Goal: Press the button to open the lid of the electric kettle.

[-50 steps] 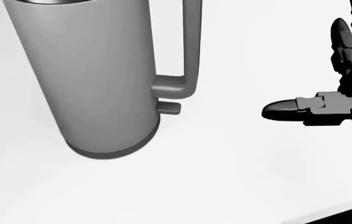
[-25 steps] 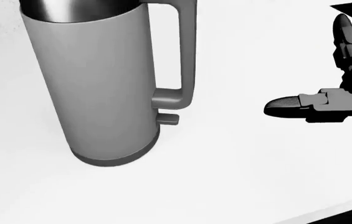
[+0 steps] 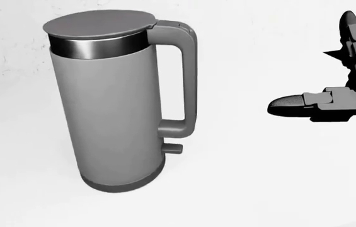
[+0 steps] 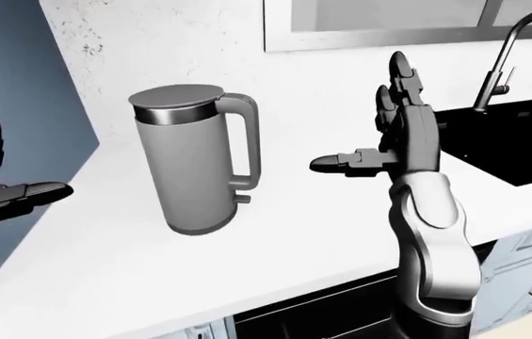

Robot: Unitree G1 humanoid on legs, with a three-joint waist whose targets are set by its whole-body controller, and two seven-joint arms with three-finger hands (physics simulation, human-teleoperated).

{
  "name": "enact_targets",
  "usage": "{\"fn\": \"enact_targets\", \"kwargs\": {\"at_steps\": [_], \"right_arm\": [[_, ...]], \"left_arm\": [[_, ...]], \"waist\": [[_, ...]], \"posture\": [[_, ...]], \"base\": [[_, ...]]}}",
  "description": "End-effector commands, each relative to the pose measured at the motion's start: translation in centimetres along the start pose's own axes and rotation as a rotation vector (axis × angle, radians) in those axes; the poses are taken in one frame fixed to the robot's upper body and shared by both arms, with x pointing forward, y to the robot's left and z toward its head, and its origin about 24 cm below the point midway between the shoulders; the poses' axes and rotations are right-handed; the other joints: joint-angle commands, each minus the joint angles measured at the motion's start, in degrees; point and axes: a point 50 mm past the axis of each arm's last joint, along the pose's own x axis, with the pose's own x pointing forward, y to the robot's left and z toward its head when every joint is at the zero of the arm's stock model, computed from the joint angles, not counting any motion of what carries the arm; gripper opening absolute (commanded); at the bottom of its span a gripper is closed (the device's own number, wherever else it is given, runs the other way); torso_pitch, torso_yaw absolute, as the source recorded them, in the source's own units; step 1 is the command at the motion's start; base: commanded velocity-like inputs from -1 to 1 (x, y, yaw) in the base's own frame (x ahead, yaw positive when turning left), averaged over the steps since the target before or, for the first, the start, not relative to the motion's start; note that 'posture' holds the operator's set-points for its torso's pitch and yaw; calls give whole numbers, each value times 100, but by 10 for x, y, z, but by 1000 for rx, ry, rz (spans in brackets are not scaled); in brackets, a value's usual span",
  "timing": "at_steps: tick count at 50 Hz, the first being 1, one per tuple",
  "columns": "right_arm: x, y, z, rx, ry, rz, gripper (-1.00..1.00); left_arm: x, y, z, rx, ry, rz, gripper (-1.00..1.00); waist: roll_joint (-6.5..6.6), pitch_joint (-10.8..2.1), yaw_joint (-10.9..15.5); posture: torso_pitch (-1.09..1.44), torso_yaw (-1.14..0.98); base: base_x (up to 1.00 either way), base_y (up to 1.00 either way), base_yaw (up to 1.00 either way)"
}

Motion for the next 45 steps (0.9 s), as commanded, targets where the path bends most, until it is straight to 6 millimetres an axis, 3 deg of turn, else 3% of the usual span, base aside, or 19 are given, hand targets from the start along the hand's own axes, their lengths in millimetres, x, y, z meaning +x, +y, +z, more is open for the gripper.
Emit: {"fn": "enact_targets", "kwargs": {"at_steps": [1, 15, 32, 45], "right_arm": [[1, 0, 15, -16, -80, 0, 100], [21, 6, 17, -48, -73, -4, 100], [67, 29, 51, -99, -93, 59, 100], [105, 43, 62, -124, -93, 63, 100]], "left_arm": [[0, -3, 13, 4, -73, -17, 100], [-1, -5, 17, -1, -77, -29, 100], [-2, -9, 18, -10, -78, -49, 100], [-2, -11, 18, -15, -78, -49, 100]], "waist": [[5, -25, 1], [25, -65, 10], [60, -57, 0], [106, -31, -6]], "posture": [[-41, 0], [-41, 0], [-41, 0], [-41, 0]], "base": [[0, 0, 0], [0, 0, 0], [0, 0, 0], [0, 0, 0]]}}
